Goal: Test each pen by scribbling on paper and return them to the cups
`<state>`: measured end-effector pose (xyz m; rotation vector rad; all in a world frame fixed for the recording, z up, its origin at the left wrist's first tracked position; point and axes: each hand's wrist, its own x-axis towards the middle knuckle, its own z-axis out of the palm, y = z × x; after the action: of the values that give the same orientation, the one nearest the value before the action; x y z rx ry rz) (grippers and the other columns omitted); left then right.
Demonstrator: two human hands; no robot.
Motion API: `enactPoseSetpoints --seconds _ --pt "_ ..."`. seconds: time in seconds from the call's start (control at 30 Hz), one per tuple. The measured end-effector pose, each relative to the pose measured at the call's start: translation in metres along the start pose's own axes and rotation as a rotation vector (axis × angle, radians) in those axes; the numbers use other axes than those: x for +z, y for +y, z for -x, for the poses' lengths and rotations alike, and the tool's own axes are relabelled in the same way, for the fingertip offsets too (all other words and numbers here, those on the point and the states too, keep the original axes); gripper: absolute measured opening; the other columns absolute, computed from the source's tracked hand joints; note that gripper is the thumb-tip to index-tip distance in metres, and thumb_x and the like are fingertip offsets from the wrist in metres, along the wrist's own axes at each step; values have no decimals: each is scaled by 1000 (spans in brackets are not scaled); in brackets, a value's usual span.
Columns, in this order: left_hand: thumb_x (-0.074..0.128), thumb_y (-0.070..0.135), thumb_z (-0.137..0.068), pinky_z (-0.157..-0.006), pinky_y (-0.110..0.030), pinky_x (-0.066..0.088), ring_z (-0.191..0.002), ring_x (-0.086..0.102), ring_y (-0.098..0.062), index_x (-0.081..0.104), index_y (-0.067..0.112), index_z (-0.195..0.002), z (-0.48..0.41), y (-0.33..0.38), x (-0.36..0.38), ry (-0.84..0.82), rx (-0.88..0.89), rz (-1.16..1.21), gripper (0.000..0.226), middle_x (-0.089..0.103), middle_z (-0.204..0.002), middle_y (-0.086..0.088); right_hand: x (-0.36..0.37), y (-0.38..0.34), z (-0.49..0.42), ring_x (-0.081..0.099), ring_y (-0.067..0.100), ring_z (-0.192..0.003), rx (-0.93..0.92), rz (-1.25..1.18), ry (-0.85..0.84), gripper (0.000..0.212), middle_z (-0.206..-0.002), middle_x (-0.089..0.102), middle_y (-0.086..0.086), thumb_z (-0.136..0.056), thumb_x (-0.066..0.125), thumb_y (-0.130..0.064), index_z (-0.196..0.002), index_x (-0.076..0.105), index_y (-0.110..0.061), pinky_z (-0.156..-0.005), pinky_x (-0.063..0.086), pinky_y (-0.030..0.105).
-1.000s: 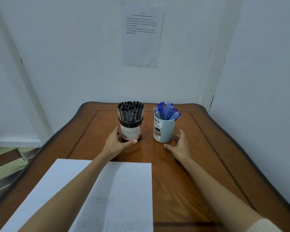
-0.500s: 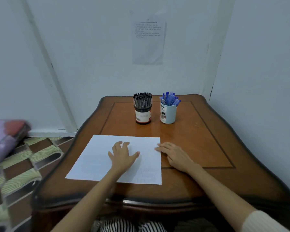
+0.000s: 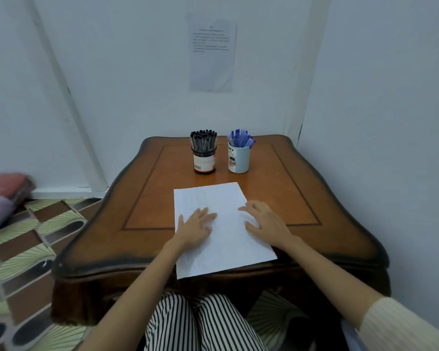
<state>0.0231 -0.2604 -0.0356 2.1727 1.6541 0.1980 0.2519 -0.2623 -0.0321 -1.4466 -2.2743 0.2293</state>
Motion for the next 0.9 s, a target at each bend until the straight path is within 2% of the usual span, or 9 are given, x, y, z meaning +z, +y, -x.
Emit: enactPoseSetpoints --seconds 0.03,0.1,0.23,0.43,0.57,0.9 --pt "28 27 -103 -114 -48 -11 -146 -3 -12 22 32 -148 -2 -3 1 -16 31 6 46 5 -159 5 2 2 0 33 19 -131 45 12 -70 43 -142 40 2 -95 47 -26 -137 47 -20 -99 37 33" --pt "27 29 -103 -115 -45 -12 -145 -5 -10 19 32 -149 -7 -8 3 -16 84 6 46 3 -159 7 11 4 1 21 17 -139 117 23 -117 48 -152 27 -1 -98 42 -30 -144 35 -22 -109 26 32" --pt "27 33 -103 -117 -39 -10 -145 -6 -8 16 29 -150 -19 -13 6 37 135 -23 48 3 -159 7 27 1 -7 20 17 -141 207 99 -77 47 -154 25 2 -100 33 -29 -146 31 -20 -116 17 34" --pt "26 46 -100 -115 -44 -10 -146 0 -14 22 31 -148 -46 -12 9 178 2 -124 51 10 -158 4 31 2 -25 18 19 -140 317 195 -68 48 -155 23 0 -99 29 -32 -147 28 -24 -116 12 48" --pt "27 47 -100 -116 -42 -6 -146 -1 -12 21 31 -149 -60 -16 3 148 18 -100 52 9 -159 4 33 3 -34 17 22 -141 349 218 -72 48 -155 22 0 -99 29 -34 -147 26 -26 -115 10 51" --pt "24 49 -100 -116 -41 -8 -146 -4 -12 16 32 -150 -73 -23 -1 110 36 -122 54 4 -159 5 32 2 -44 18 24 -141 381 258 -90 49 -156 20 0 -99 27 -37 -147 24 -27 -114 9 53"
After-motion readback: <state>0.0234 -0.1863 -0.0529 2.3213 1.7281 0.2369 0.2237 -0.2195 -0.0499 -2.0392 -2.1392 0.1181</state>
